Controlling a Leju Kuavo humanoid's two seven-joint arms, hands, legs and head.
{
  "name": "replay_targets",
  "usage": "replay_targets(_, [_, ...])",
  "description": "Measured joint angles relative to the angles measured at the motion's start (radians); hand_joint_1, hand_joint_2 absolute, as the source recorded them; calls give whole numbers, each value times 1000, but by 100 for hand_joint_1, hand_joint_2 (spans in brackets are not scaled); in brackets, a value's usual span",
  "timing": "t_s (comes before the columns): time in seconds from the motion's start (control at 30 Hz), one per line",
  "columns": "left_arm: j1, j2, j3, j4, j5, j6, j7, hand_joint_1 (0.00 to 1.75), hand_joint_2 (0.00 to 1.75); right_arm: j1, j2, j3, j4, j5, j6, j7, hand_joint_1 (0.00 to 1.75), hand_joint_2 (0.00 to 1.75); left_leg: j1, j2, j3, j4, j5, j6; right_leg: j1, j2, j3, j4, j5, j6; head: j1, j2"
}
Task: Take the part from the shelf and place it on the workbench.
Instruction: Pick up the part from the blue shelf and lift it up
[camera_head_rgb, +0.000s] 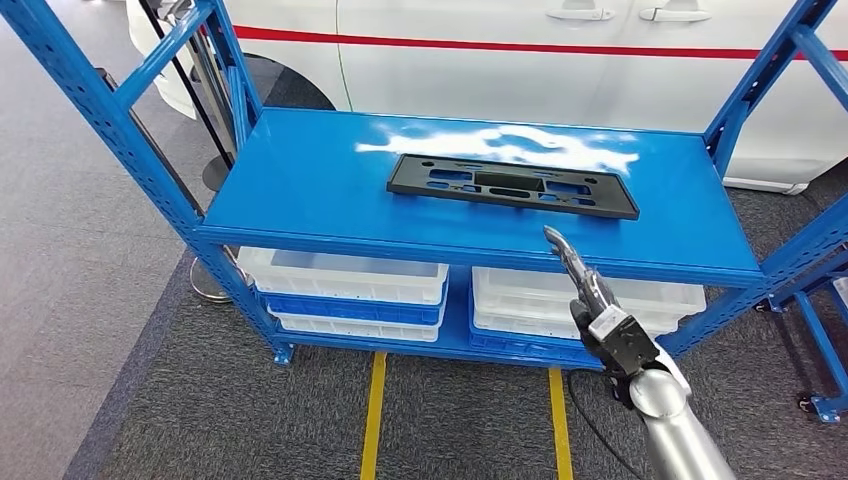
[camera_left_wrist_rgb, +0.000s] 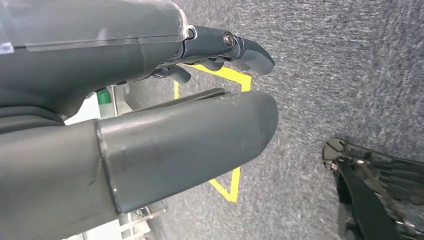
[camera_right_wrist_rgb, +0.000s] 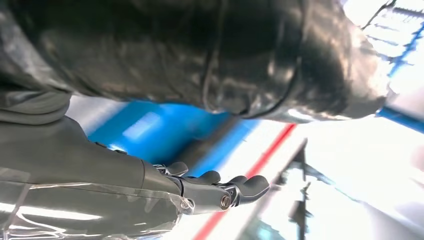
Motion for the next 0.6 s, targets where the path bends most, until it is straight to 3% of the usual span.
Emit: replay_targets(0.6, [-1,12,-3,0,-58,-37,4,0,0,-270,-52,310,-100,450,-252,121,0,0,0,0,-1,0,0,0,0,0,0,0,0,0,0,0])
